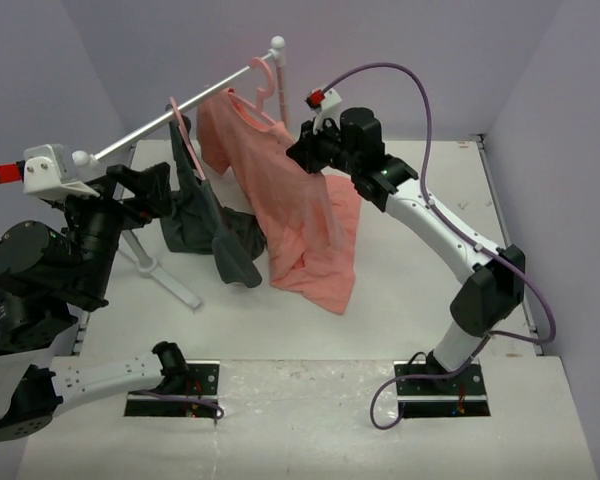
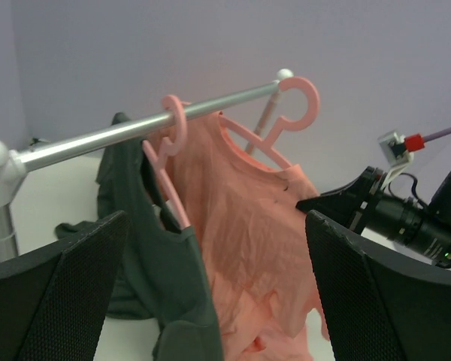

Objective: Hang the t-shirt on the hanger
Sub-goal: Place the hanger at the clothesline.

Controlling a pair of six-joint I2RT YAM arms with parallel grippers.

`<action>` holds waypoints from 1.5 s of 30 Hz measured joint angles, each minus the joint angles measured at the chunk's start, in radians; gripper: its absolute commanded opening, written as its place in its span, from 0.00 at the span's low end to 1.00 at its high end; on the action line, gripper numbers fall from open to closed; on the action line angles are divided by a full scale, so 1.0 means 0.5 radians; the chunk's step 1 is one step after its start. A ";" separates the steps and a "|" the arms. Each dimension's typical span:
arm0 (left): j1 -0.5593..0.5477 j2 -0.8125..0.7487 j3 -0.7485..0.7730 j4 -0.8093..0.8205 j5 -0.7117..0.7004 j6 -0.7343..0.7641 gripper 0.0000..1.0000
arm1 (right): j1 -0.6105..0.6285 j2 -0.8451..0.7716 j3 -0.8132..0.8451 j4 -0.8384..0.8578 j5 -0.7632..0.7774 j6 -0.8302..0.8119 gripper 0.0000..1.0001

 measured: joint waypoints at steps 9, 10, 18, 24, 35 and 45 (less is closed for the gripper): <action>0.000 -0.182 -0.201 -0.074 -0.246 0.084 1.00 | 0.021 0.419 0.419 -0.121 -0.022 -0.014 0.00; 0.000 -0.211 -0.241 -0.050 -0.257 0.107 1.00 | 0.024 0.453 0.475 -0.138 -0.022 -0.024 0.00; 0.000 -0.253 -0.368 0.030 -0.297 0.179 1.00 | 0.045 0.605 0.723 -0.234 -0.019 -0.102 0.00; 0.013 -0.239 -0.369 0.041 -0.313 0.181 1.00 | 0.056 0.599 0.601 -0.185 -0.011 -0.174 0.60; 0.614 0.205 -0.339 0.030 0.033 0.139 1.00 | 0.062 -0.153 -0.305 -0.094 0.294 -0.093 0.99; 0.890 0.073 -0.767 -0.072 0.338 -0.126 1.00 | 0.048 -1.762 -1.027 -0.438 1.049 0.263 0.99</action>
